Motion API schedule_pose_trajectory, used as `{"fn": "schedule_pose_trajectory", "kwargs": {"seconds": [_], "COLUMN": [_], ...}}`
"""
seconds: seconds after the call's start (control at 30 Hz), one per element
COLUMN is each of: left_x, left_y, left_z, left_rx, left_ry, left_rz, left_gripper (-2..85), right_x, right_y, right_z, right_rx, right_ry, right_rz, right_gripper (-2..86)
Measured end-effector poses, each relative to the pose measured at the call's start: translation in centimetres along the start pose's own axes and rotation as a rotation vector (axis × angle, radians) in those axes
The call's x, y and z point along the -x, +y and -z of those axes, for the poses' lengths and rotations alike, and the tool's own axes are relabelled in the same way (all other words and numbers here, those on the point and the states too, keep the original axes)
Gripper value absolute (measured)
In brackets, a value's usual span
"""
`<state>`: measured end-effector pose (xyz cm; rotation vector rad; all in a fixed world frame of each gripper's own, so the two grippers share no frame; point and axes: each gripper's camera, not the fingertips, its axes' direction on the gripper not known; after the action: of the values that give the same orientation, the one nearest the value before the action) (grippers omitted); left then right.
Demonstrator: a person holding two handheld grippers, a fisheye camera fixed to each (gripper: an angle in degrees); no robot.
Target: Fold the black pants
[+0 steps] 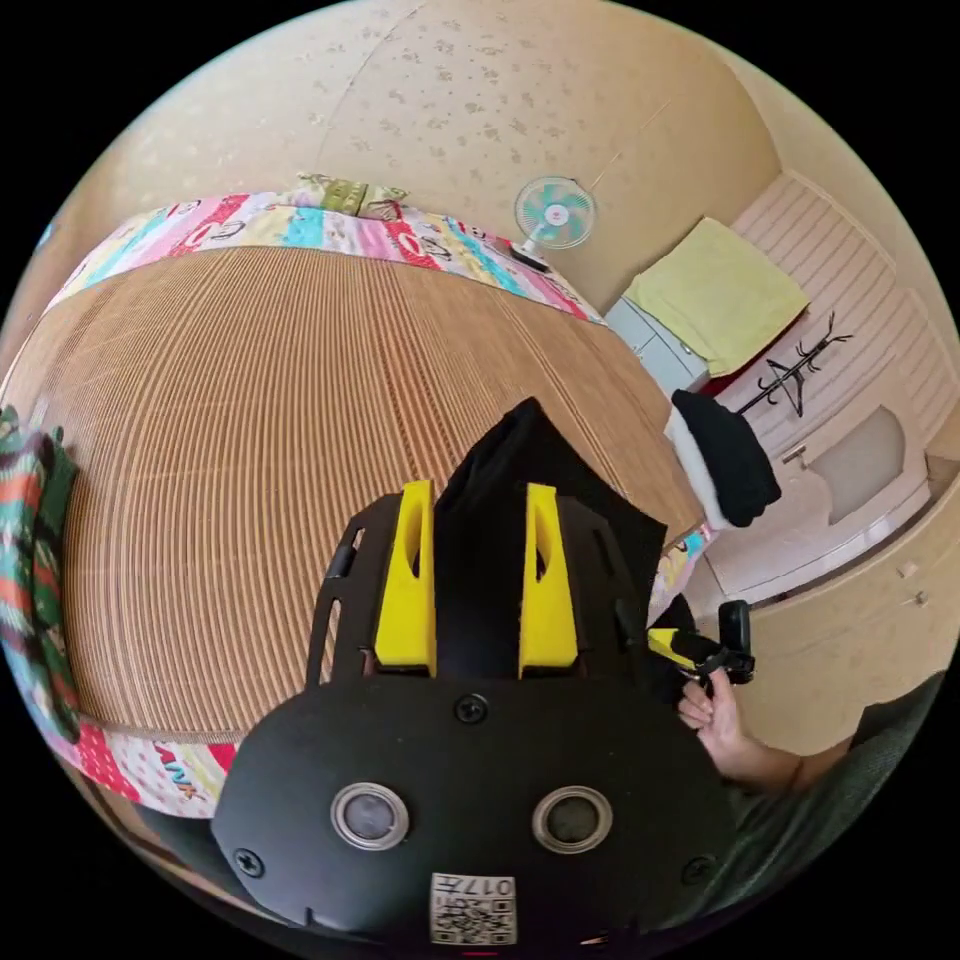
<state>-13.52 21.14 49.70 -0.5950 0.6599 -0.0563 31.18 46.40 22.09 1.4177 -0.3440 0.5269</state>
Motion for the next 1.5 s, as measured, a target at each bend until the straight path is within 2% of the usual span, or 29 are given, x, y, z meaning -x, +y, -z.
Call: {"fn": "schedule_pose_trajectory", "kwargs": {"seconds": [0.07,0.17,0.23,0.3,0.37,0.43,0.53,0.6,0.67,0.73,0.83,0.9,0.97,1.0,1.07,1.13,1.23,1.3,1.4,1.5], "left_x": [3.9,6.3,5.5,4.6,4.1,5.1,8.5,10.2,10.9,10.6,9.9,8.8,7.4,7.5,8.8,10.3,13.3,14.6,15.3,13.8], "left_y": [1.8,3.8,4.3,4.6,4.6,4.7,4.7,4.2,3.5,3.5,4.2,4.4,4.2,4.1,3.3,2.5,1.4,0.8,0.0,-0.3], "left_z": [-2.6,-2.9,-2.9,-2.5,-2.1,-1.4,-0.1,-0.9,-3.7,-5.9,-8.1,-9.2,-9.2,-8.9,-7.0,-5.1,-2.5,-2.7,-4.7,-5.8], "left_rx": [0.165,0.191,0.251,0.294,0.357,0.337,0.24,0.288,0.429,0.538,0.54,0.565,0.538,0.53,0.513,0.476,0.381,0.37,0.413,0.445], "left_ry": [0.08,0.267,0.292,0.319,0.385,0.405,0.352,0.405,0.554,0.617,0.815,0.898,1.001,0.993,0.878,0.808,0.725,0.738,0.836,0.999], "left_rz": [0.095,0.197,0.17,0.132,0.081,0.111,0.226,0.267,0.272,0.29,0.356,0.344,0.306,0.317,0.369,0.378,0.449,0.492,0.575,0.594], "left_gripper": [12.1,10.0,9.4,9.7,12.1,13.4,14.6,16.5,17.1,15.4,10.6,6.7,3.5,4.5,15.8,20.1,21.1,19.9,13.1,9.0], "right_x": [0.8,2.4,3.6,5.1,7.3,9.0,10.2,9.6,9.0,9.1,9.5,9.9,10.1,10.8,13.1,15.6,16.8,15.4,12.3,10.2], "right_y": [-2.7,-8.9,-12.3,-14.9,-14.7,-13.2,-8.4,-4.4,-2.6,-2.3,-5.3,-9.0,-12.2,-14.0,-14.7,-13.6,-10.3,-7.3,-3.6,-1.0], "right_z": [-1.8,-3.9,-4.3,-4.1,-3.7,-3.5,-3.4,-3.7,-5.3,-7.0,-9.7,-11.2,-12.0,-11.7,-10.3,-7.9,-4.0,-1.3,1.0,2.2], "right_rx": [0.041,0.038,-0.004,-0.006,0.011,0.069,0.149,0.151,0.198,0.204,0.245,0.279,0.343,0.365,0.319,0.247,0.215,0.22,0.269,0.301], "right_ry": [-0.005,0.147,0.256,0.181,0.081,0.121,0.388,0.597,0.65,0.738,0.839,0.824,0.773,0.745,0.726,0.659,0.517,0.428,0.28,0.104], "right_rz": [0.025,0.045,0.083,0.089,0.197,0.236,0.246,0.219,0.248,0.296,0.352,0.435,0.411,0.354,0.367,0.43,0.398,0.269,0.062,-0.116], "right_gripper": [0.3,0.4,0.4,0.7,1.0,1.7,4.7,9.5,10.2,9.7,8.5,7.9,7.5,6.8,5.6,4.9,6.2,9.2,13.0,17.5]}}
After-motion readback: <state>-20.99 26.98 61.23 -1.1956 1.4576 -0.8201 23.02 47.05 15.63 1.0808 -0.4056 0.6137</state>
